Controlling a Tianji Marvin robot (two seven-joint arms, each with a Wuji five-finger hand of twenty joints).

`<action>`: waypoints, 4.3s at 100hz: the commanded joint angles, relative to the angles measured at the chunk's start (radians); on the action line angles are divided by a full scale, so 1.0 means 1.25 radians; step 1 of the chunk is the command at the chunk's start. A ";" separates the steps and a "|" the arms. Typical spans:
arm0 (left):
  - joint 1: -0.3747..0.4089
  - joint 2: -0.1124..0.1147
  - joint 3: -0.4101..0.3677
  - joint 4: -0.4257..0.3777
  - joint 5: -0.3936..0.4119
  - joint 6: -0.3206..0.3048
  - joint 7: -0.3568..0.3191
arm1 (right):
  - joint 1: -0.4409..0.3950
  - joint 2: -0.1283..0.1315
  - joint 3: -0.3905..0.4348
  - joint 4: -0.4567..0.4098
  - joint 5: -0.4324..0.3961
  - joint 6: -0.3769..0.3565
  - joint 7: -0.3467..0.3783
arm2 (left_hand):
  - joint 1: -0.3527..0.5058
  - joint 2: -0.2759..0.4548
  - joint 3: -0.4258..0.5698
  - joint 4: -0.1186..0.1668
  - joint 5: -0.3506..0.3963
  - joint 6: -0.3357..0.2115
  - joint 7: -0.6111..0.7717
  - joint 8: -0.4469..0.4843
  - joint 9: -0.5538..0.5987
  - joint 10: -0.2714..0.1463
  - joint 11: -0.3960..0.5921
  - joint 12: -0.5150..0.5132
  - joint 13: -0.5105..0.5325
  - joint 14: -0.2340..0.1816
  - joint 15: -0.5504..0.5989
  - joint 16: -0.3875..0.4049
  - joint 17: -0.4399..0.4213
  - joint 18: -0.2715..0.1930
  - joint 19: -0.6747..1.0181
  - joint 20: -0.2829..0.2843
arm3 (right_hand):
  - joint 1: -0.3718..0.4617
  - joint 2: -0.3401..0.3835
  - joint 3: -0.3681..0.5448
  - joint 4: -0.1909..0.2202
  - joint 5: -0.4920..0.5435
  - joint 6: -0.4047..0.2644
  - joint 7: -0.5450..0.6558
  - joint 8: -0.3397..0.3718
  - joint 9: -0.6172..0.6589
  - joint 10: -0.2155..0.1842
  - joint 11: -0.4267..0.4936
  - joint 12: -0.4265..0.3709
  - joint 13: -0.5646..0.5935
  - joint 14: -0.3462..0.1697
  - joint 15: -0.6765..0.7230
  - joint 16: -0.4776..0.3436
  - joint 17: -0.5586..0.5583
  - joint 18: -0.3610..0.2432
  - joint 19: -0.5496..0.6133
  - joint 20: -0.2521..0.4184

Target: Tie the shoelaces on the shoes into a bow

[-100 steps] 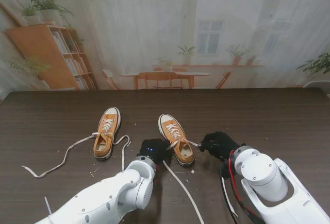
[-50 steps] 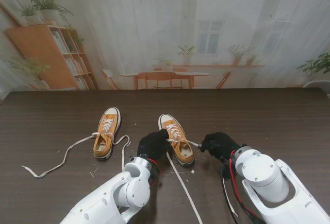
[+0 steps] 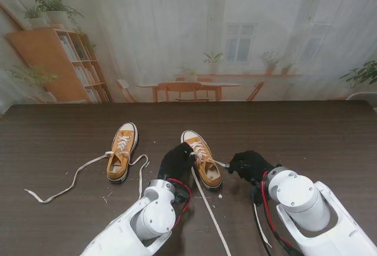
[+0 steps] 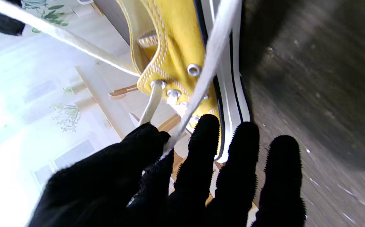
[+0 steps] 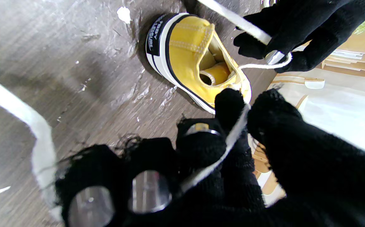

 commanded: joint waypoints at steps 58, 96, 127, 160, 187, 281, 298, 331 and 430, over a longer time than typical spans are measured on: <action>0.044 -0.017 -0.044 -0.058 -0.107 -0.070 0.045 | 0.001 0.002 -0.005 -0.017 0.011 0.009 0.013 | -0.103 -0.077 0.177 0.005 0.095 -0.074 0.071 -0.006 0.121 -0.018 -0.026 -0.036 -0.045 -0.017 -0.024 -0.021 -0.093 -0.003 -0.056 0.001 | 0.028 0.006 -0.017 0.004 0.010 -0.007 0.000 -0.009 0.011 -0.004 0.019 0.014 0.028 -0.020 0.053 0.000 0.029 -0.001 0.128 0.004; 0.047 -0.056 -0.058 -0.081 -0.445 -0.085 0.033 | -0.009 0.002 0.001 -0.030 0.008 0.014 0.013 | -0.077 -0.078 0.164 0.010 0.077 -0.008 0.108 0.010 0.194 -0.020 0.142 0.052 0.147 0.002 0.058 -0.016 0.117 0.086 -0.007 -0.014 | 0.028 0.004 -0.016 0.004 0.013 -0.001 -0.001 -0.010 0.017 -0.004 0.022 0.014 0.028 -0.026 0.055 -0.001 0.029 -0.002 0.127 0.001; 0.053 -0.063 -0.075 -0.114 -0.579 -0.048 0.038 | -0.016 0.002 0.004 -0.037 0.010 0.020 0.012 | -0.046 -0.060 0.103 0.032 0.060 0.023 0.109 0.019 0.205 -0.039 0.508 0.242 0.277 -0.038 0.276 0.056 0.256 0.144 0.071 -0.056 | 0.029 0.001 -0.014 0.004 0.016 0.003 -0.002 -0.012 0.021 -0.003 0.024 0.013 0.028 -0.027 0.059 0.001 0.029 -0.001 0.128 0.000; 0.045 -0.040 -0.088 -0.110 -0.408 0.007 0.002 | -0.021 0.001 0.007 -0.042 0.011 0.018 0.007 | -0.051 -0.042 0.053 0.062 0.065 -0.012 0.071 0.012 0.249 -0.111 0.628 0.326 0.439 -0.141 0.721 0.119 0.565 -0.038 0.774 0.070 | 0.024 -0.006 -0.011 0.004 0.017 -0.002 -0.003 -0.013 0.025 -0.005 0.025 0.012 0.028 -0.028 0.066 0.004 0.031 -0.005 0.144 0.005; -0.005 0.008 -0.128 -0.093 -0.255 0.043 -0.106 | -0.045 -0.007 0.030 -0.075 0.001 -0.013 -0.030 | -0.067 -0.040 0.037 0.083 0.076 -0.054 0.042 -0.005 0.290 -0.200 0.661 0.356 0.440 -0.280 0.961 0.172 0.614 -0.371 0.958 0.306 | -0.014 -0.102 0.059 -0.006 -0.001 -0.016 -0.014 -0.026 0.030 -0.029 0.033 0.022 0.029 -0.051 0.087 0.021 0.035 -0.045 0.196 0.013; 0.012 0.071 -0.217 -0.142 -0.165 -0.003 -0.243 | -0.050 -0.009 0.016 -0.056 -0.272 -0.156 -0.150 | -0.094 0.080 -0.222 0.061 0.143 0.025 -0.518 -0.394 0.321 -0.221 0.678 0.349 0.439 -0.244 0.971 0.171 0.611 -0.334 0.958 0.323 | 0.032 -0.062 0.077 -0.002 -0.130 -0.017 -0.098 -0.138 -0.098 -0.033 0.046 0.077 0.033 -0.129 0.084 0.014 0.045 -0.131 0.237 0.002; 0.008 0.072 -0.217 -0.123 -0.105 -0.068 -0.203 | -0.046 -0.016 0.019 -0.042 -0.261 -0.217 -0.185 | -0.080 0.065 -0.215 0.055 0.166 0.002 -0.532 -0.404 0.333 -0.226 0.677 0.344 0.439 -0.242 0.974 0.170 0.610 -0.329 0.958 0.326 | 0.032 -0.069 0.091 -0.001 -0.123 -0.070 -0.133 -0.170 -0.089 -0.027 0.042 0.077 0.033 -0.129 0.082 0.020 0.045 -0.129 0.237 0.013; 0.009 0.093 -0.229 -0.151 -0.104 -0.148 -0.268 | -0.049 -0.016 0.037 -0.067 -0.208 -0.315 -0.179 | -0.093 0.056 -0.208 0.037 0.195 -0.005 -0.534 -0.412 0.344 -0.226 0.673 0.336 0.438 -0.233 0.970 0.169 0.609 -0.316 0.958 0.323 | 0.020 -0.083 0.098 0.001 -0.091 -0.058 -0.162 -0.199 -0.080 -0.025 0.031 0.076 0.033 -0.122 0.079 0.016 0.044 -0.129 0.237 0.007; -0.233 0.126 0.010 0.033 -0.193 -0.371 -0.556 | 0.049 -0.024 -0.054 -0.076 -0.202 -0.324 -0.203 | -0.109 -0.136 -0.051 -0.027 0.258 -0.080 -0.827 -0.547 0.346 -0.284 0.676 0.301 0.440 -0.270 0.945 0.154 0.609 -0.364 0.958 0.256 | 0.026 -0.092 0.100 -0.003 -0.075 -0.062 -0.152 -0.197 -0.080 -0.028 0.023 0.082 0.033 -0.120 0.077 0.003 0.041 -0.125 0.225 -0.014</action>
